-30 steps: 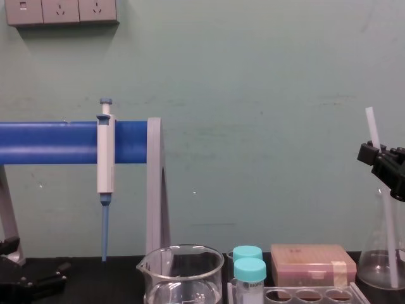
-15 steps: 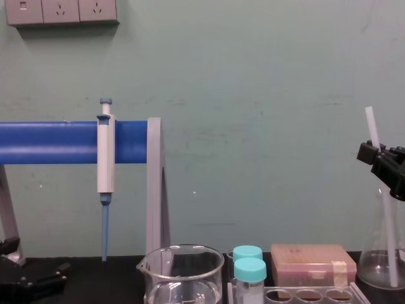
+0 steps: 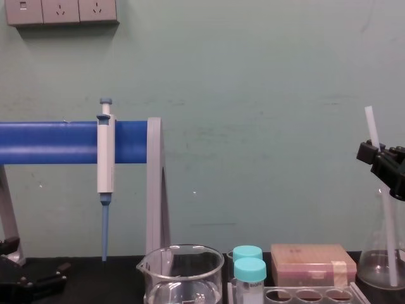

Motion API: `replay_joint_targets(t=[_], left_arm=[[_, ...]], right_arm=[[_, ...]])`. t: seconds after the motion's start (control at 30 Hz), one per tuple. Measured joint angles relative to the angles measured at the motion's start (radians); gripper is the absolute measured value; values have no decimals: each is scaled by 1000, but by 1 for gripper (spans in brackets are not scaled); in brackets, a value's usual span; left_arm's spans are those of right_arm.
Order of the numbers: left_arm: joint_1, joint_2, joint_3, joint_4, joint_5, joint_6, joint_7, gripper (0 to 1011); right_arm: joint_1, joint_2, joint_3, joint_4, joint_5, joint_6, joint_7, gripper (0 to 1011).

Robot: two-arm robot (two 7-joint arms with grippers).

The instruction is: Pick up the stirring rod with one hand, then place it down.

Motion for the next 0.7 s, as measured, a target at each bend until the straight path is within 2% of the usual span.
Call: replay_joint_targets(t=[0.7], left_arm=[[0, 0, 0, 0, 0, 0, 0, 1000]], right_arm=[[1, 0, 0, 1, 0, -1, 2, 77]])
